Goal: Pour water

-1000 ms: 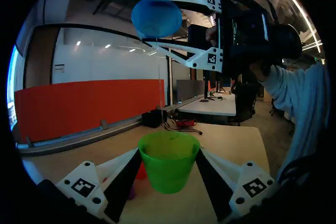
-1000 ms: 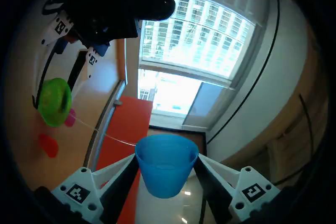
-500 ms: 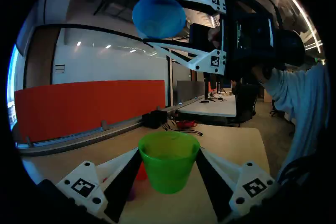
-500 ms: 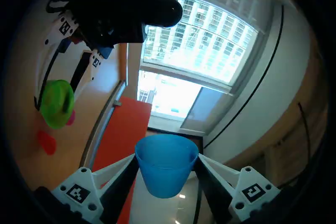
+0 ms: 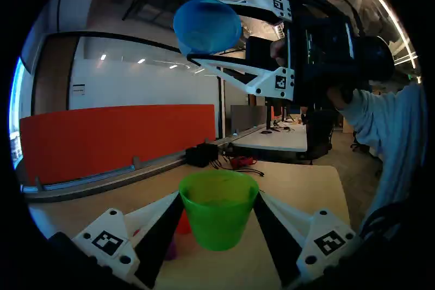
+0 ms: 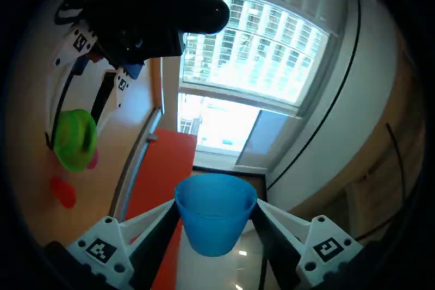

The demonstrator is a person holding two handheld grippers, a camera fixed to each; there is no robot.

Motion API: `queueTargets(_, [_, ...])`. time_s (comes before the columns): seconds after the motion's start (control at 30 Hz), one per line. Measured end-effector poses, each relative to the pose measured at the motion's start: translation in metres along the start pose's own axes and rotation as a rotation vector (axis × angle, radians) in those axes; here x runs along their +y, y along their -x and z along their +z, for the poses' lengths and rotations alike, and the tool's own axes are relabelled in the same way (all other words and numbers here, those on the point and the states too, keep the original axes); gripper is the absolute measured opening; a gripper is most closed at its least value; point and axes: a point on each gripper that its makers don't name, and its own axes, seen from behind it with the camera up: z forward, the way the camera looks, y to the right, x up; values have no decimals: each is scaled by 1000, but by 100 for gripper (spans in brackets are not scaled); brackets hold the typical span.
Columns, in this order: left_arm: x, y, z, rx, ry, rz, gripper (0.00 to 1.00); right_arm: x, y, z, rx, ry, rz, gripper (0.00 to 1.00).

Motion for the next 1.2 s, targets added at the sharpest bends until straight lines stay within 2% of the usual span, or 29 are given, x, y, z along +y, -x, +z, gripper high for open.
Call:
queueTargets(0.17, [-2,-1,0,2,-4,-1,86,-3,5,-4,0,-5,116,89])
queueTargets(0.5, [-6,-3,-3,7,-15,0,86,-12,8,-13,0,-33,441,89])
queueTargets(1.03, [-7,-8,-7,14,-27,4,86,-29,-5,-27,-12,-102,1072,89])
queueTargets(1.2, [-7,-9,-9,14,-32,9,86,-33,-11,-29,-1,-132,1252,89])
